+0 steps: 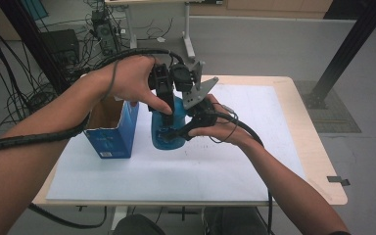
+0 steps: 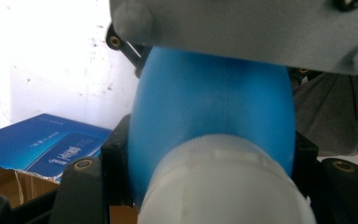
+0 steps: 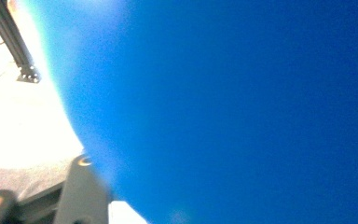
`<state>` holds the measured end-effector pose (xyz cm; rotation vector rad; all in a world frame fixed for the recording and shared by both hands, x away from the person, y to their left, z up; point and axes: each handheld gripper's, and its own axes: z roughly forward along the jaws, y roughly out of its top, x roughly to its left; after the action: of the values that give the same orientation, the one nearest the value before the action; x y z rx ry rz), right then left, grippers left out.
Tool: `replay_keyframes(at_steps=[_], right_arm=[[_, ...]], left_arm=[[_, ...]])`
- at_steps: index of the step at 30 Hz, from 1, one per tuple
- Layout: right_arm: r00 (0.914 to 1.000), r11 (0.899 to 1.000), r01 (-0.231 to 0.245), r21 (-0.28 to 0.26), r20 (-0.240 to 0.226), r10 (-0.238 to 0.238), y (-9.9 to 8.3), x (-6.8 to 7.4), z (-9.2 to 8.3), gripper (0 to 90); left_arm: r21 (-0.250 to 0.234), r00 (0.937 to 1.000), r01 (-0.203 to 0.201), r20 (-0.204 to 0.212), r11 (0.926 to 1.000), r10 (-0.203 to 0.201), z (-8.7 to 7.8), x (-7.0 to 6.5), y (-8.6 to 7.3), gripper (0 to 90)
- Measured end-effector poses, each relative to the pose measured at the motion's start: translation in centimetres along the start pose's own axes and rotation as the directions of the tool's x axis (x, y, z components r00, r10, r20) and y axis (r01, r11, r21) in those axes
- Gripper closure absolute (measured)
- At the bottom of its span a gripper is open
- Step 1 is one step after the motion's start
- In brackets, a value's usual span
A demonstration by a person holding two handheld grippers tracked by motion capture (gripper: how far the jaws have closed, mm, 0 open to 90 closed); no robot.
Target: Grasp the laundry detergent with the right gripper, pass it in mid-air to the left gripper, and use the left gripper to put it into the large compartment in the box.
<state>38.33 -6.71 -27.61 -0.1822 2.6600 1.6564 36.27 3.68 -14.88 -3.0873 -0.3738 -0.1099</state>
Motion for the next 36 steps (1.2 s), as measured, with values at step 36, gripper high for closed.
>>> replay_keyframes(at_steps=[36], right_arm=[[0.9637, 0.940, -0.228, 0.255, 0.196, 0.181, -1.3, -0.1, -9.8, 7.6]], left_arm=[[-0.024, 0.9117, 0.409, -0.030, 0.9121, -0.410, -6.5, 3.1, -3.5, 37.9]])
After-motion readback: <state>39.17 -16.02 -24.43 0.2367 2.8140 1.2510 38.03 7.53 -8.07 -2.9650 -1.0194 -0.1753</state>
